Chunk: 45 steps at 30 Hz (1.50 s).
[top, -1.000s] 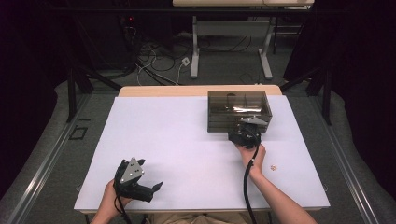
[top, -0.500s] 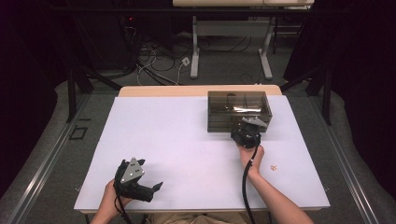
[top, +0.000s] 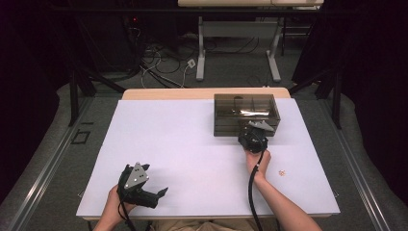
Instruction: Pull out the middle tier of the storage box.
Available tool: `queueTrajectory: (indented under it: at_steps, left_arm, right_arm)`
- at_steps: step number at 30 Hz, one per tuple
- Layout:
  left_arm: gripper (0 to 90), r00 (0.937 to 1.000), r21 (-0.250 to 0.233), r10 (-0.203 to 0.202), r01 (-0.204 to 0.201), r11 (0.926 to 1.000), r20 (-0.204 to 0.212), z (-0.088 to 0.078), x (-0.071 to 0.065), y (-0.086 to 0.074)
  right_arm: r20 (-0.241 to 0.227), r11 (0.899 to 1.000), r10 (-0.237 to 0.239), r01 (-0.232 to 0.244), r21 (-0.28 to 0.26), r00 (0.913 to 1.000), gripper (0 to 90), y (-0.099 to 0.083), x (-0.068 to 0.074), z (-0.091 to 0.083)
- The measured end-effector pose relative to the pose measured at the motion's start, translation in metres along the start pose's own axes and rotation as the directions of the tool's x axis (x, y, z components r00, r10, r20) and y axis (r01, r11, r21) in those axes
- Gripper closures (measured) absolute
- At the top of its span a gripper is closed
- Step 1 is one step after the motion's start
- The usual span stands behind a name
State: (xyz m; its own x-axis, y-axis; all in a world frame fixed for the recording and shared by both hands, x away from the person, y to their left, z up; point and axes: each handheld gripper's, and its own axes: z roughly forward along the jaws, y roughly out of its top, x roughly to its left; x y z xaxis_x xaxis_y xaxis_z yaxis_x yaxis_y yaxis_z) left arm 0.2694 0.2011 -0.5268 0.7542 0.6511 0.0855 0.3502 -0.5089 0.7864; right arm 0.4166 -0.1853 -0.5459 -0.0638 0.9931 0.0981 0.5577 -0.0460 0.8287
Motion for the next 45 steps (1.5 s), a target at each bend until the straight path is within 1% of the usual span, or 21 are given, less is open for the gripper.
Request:
queueTrajectory:
  at_steps: [5, 9, 13, 18, 28, 31, 32, 34, 37, 38, 39, 40, 41, 42, 45]
  left_arm:
    - [0.1, 1.0, -0.002, 0.002, -0.002, 1.0, 0.003, 0.0002, 0.0003, -0.0002]
    - [0.0, 1.0, -0.003, 0.002, -0.002, 1.0, 0.004, 0.0003, 0.0, 0.0001]
    - [0.0, 1.0, -0.002, 0.002, -0.002, 1.0, 0.005, 0.0005, -0.0001, 0.0002]
    - [0.0, 1.0, -0.004, 0.003, -0.003, 1.0, 0.006, 0.0005, 0.0002, 0.0001]
    - [0.0, 1.0, -0.002, 0.003, -0.003, 1.0, 0.004, 0.0005, 0.0, 0.0002]
    - [0.0, 1.0, -0.003, 0.002, -0.002, 1.0, 0.004, 0.0004, 0.0001, 0.0002]
    - [0.0, 1.0, -0.005, 0.003, -0.003, 1.0, 0.006, 0.0006, 0.0002, 0.0001]
    - [0.1, 1.0, -0.002, 0.003, -0.003, 1.0, 0.005, 0.0007, 0.0, 0.0003]
    - [0.1, 1.0, -0.002, 0.004, -0.004, 1.0, 0.005, 0.0006, -0.0003, 0.0004]
    - [0.0, 1.0, -0.001, 0.003, -0.003, 1.0, 0.004, 0.0007, -0.0001, 0.0004]
    - [0.0, 1.0, -0.001, 0.003, -0.003, 1.0, 0.004, 0.0007, -0.0001, 0.0004]
    - [0.0, 1.0, -0.002, 0.003, -0.003, 1.0, 0.005, 0.0008, 0.0, 0.0004]
    - [0.0, 1.0, -0.002, 0.003, -0.003, 1.0, 0.005, 0.0009, 0.0, 0.0004]
    - [0.0, 0.9999, 0.006, 0.007, -0.007, 1.0, 0.008, 0.0005, 0.0002, 0.0007]
    - [0.0, 1.0, -0.001, 0.004, -0.004, 1.0, 0.004, 0.0006, -0.0002, 0.0005]
  right_arm:
    - [-0.001, 1.0, 0.011, -0.011, -0.002, 0.9999, 55.6, 0.0005, 0.0001, 0.0001]
    - [0.011, 1.0, 0.0, 0.0, -0.016, 0.9999, 55.3, 0.0012, 0.0009, -0.0008]
    - [0.014, 1.0, 0.004, -0.004, -0.013, 0.9999, 55.5, 0.0014, 0.0018, -0.0011]
    - [0.026, 1.0, -0.006, 0.006, -0.011, 0.9997, 55.7, 0.0017, 0.0027, -0.0015]
    - [0.023, 1.0, -0.007, 0.007, -0.008, 0.9997, 55.7, 0.0015, 0.0031, -0.0027]
    - [0.024, 1.0, 0.004, -0.004, -0.008, 0.9997, 55.8, 0.0006, 0.0038, -0.0037]
    - [0.025, 1.0, -0.002, 0.003, -0.009, 0.9997, 55.9, 0.0001, 0.0035, -0.0047]
    - [0.017, 1.0, -0.002, 0.002, -0.009, 0.9999, 56.0, 0.0001, 0.0028, -0.0056]
    - [0.019, 1.0, -0.005, 0.006, -0.008, 0.9998, 56.2, 0.0002, 0.0026, -0.0062]
    - [0.028, 1.0, 0.008, -0.007, -0.022, 0.9996, 65.4, 0.0004, 0.0032, -0.0072]
    - [0.028, 1.0, 0.008, -0.007, -0.022, 0.9996, 65.4, 0.0004, 0.0032, -0.0072]
    - [0.042, 0.999, 0.009, -0.007, -0.032, 0.9991, 65.9, 0.0008, 0.0019, -0.0084]
    - [0.027, 1.0, 0.01, -0.009, -0.027, 0.9996, 65.7, 0.002, -0.0008, -0.007]
    - [0.021, 0.999, 0.025, -0.025, -0.021, 0.9995, 63.8, 0.0019, -0.0022, -0.0067]
    - [0.018, 0.999, 0.025, -0.024, -0.02, 0.9995, 62.0, 0.0019, -0.0023, -0.0069]
